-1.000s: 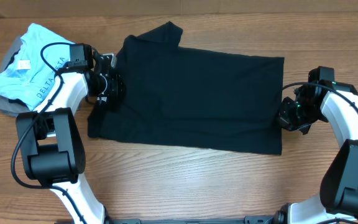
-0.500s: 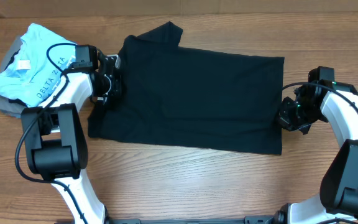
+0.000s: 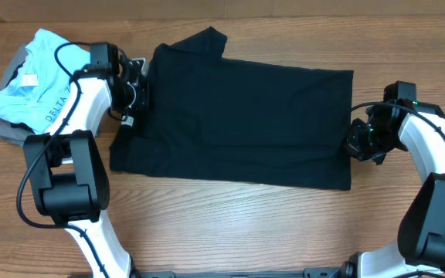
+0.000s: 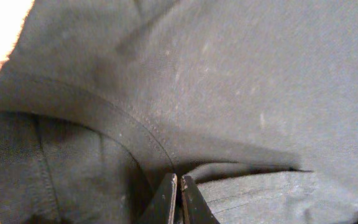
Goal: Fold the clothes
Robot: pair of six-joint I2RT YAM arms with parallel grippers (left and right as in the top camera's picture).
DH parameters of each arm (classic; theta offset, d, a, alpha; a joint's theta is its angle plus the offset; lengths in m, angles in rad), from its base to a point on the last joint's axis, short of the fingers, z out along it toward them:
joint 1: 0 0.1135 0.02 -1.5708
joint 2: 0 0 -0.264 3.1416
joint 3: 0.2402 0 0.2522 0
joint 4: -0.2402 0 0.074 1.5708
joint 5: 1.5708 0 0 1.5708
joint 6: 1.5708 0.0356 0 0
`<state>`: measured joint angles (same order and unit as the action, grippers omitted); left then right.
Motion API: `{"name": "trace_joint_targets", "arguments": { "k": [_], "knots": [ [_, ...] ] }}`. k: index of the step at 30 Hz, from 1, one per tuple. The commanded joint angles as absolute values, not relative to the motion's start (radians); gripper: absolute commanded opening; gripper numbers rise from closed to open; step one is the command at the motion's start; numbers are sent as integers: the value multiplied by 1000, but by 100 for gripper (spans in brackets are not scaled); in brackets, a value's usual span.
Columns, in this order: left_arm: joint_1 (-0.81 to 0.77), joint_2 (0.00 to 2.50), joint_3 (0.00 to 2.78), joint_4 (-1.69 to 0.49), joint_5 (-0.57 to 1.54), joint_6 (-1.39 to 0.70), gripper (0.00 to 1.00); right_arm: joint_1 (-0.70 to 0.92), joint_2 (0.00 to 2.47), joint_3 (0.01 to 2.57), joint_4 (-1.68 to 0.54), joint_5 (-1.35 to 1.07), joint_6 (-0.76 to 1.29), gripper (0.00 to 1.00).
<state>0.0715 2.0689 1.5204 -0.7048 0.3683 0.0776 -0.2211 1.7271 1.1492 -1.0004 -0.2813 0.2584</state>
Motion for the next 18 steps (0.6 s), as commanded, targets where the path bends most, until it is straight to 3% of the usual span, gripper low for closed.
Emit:
{"name": "trace_joint_targets", "arguments": {
  "k": [1, 18],
  "knots": [
    [67, 2041, 1611, -764, 355, 107, 4, -226, 1707, 1173, -975, -281, 261, 4],
    [67, 2038, 1729, -916, 333, 150, 4, -287, 1705, 1174, -966, -290, 261, 4]
  ]
}}
